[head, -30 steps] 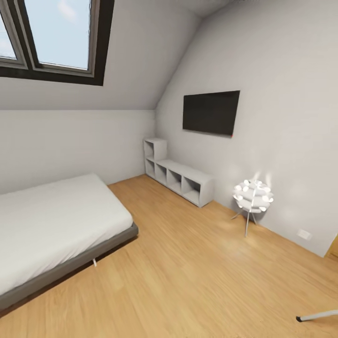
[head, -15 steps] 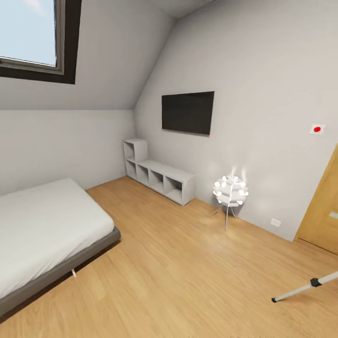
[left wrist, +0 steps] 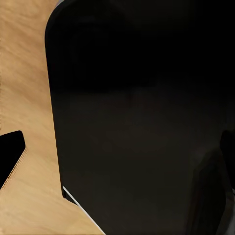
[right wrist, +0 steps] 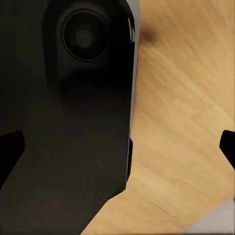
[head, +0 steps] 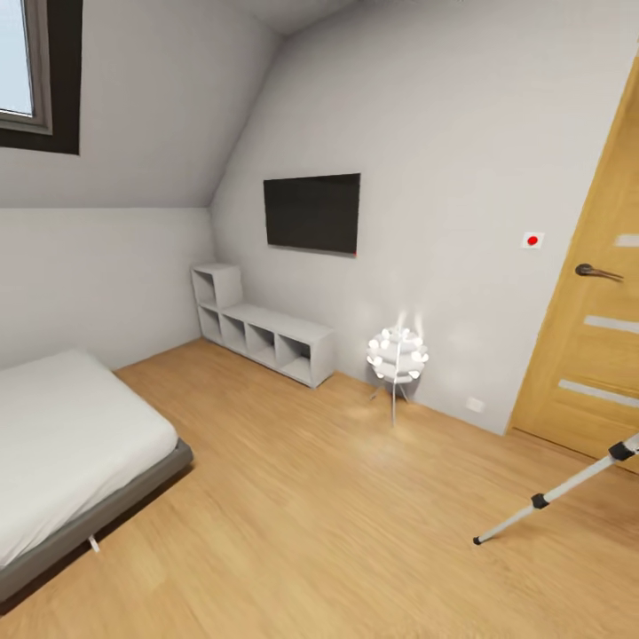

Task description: Attach the digital camera to the camera tripod in the bedroom.

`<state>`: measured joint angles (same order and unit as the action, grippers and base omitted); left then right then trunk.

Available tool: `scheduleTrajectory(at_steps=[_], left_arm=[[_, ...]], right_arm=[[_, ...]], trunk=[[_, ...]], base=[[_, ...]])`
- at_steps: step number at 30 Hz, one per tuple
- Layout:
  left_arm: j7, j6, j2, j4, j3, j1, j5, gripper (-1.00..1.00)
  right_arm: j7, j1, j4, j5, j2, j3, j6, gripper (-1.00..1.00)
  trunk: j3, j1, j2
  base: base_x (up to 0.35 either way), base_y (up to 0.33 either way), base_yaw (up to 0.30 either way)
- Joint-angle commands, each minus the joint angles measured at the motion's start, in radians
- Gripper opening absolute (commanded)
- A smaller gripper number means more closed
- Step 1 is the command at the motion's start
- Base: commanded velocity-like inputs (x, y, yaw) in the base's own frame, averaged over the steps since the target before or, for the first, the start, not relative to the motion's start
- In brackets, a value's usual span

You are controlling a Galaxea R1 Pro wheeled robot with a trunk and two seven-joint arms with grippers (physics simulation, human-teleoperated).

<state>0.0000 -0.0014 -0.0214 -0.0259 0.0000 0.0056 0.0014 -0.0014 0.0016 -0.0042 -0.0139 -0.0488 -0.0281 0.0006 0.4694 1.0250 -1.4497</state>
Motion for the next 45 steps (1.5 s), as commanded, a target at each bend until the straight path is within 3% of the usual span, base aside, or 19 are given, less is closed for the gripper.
scheduleTrajectory(at_steps=[1, 35, 45], left_arm=[[0.000, 0.000, 0.000, -0.002, 0.000, 0.001, 0.000, 1.00], [0.000, 0.000, 0.000, -0.002, 0.000, 0.001, 0.000, 1.00], [0.000, 0.000, 0.000, -0.002, 0.000, 0.001, 0.000, 1.00]], right_arm=[[0.000, 0.000, 0.000, -0.001, 0.000, -0.003, 0.000, 1.00], [0.000, 0.000, 0.000, -0.001, 0.000, 0.000, -0.003, 1.00], [-0.001, 0.000, 0.000, 0.002, 0.000, 0.001, -0.062, 1.00]], trunk=[[0.001, 0.000, 0.000], [0.001, 0.000, 0.000], [0.001, 0.000, 0.000]], base=[[0.000, 0.000, -0.279], [0.000, 0.000, -0.279], [0.000, 0.000, -0.252]])
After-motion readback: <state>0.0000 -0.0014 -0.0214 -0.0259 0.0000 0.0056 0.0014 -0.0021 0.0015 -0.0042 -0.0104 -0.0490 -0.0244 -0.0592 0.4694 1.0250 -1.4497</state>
